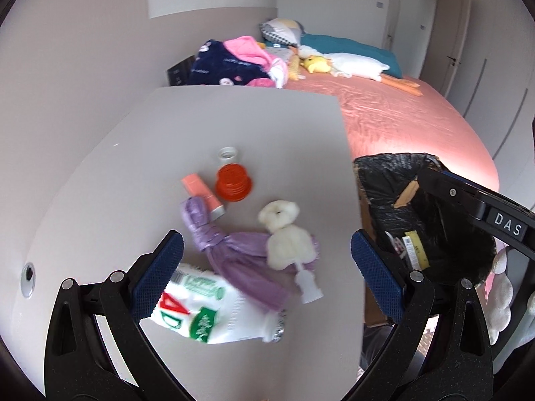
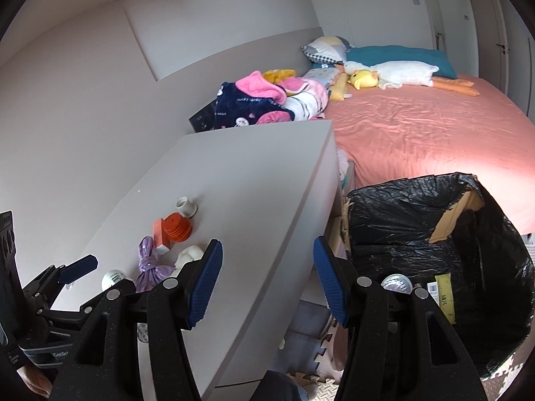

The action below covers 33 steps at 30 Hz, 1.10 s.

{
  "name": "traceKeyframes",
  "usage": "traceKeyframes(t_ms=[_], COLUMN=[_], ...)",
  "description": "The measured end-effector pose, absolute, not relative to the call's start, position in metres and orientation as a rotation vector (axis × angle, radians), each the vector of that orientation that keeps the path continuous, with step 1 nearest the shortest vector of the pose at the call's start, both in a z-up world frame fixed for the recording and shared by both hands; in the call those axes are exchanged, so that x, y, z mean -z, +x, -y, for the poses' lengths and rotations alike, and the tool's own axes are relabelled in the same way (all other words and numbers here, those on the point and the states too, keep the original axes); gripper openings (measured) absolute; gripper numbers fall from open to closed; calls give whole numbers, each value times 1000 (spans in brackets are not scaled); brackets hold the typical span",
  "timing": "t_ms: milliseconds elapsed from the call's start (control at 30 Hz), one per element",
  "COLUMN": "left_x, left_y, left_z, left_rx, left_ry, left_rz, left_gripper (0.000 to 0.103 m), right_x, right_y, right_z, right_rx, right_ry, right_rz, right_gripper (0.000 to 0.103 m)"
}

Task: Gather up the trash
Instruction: 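Move both grippers back to the desk toward the white bottle and plush toy, then grasp the white AD bottle with the left gripper while the right grasps the white plush toy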

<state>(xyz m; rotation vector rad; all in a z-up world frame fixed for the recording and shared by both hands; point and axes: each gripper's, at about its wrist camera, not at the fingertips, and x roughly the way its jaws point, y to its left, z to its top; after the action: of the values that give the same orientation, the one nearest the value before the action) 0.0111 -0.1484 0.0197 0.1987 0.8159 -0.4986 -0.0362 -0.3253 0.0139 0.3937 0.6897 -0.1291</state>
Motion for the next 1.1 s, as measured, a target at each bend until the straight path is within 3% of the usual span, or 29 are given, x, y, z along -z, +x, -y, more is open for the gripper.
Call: traceKeyframes(t_ms=[300, 633, 1100], left_x=[-11, 23, 44], left_y=[33, 57, 66], left_z=[105, 66, 69], left_rx=[320, 154, 195], left_ry=[73, -112, -237], left_rz=[-901, -1080, -1143], left_gripper=[97, 88, 51], right_x=[3, 24, 44], right_y=[-14, 5, 30], right_z=[296, 269, 249], right_rx=[64, 15, -33], right_ry=[346, 294, 278], right_rz=[-754, -821, -870], right_gripper=[58, 58, 58])
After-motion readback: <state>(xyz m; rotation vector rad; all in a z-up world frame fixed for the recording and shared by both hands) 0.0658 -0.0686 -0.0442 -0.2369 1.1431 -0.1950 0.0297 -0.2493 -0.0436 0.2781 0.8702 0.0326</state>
